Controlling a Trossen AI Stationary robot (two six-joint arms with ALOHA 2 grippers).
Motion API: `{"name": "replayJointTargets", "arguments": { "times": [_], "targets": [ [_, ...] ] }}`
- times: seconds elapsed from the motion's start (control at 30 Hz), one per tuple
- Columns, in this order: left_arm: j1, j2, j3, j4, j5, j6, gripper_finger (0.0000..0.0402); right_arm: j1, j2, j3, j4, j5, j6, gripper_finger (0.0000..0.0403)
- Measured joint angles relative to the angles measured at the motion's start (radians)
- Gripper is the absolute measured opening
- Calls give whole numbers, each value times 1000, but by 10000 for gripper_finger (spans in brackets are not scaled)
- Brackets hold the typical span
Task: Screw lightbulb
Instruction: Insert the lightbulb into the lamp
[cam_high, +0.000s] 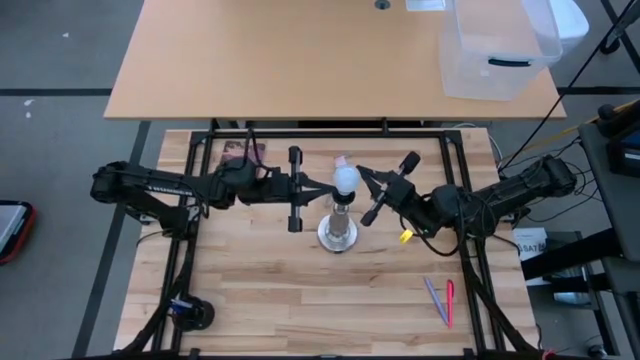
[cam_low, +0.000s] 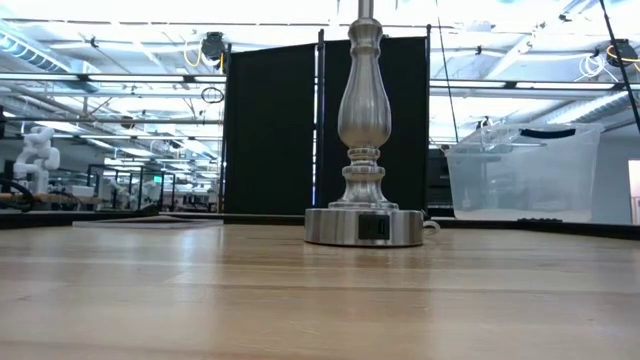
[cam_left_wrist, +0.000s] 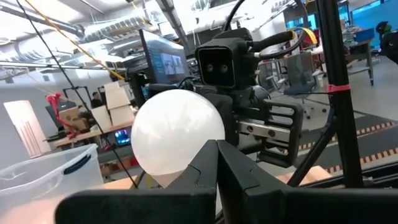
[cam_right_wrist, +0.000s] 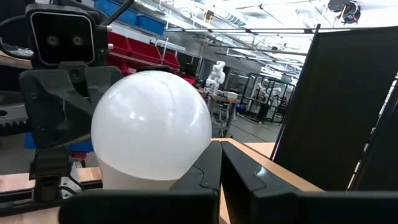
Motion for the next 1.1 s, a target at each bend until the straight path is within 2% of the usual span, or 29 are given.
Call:
{"name": "replayJointTargets", "arguments": {
  "times": [0.73, 0.97, 1.1],
  "targets": [
    [29, -2, 0, -56, 8, -7, 2, 60, -3, 2, -68, 13, 6, 0],
    [48, -2, 0, -65, -33, -21, 2, 79, -3, 1, -86, 35, 6, 0],
    [68, 2, 1, -57, -49, -29, 2, 94, 1, 1, -100, -18, 6, 0]
  ]
}}
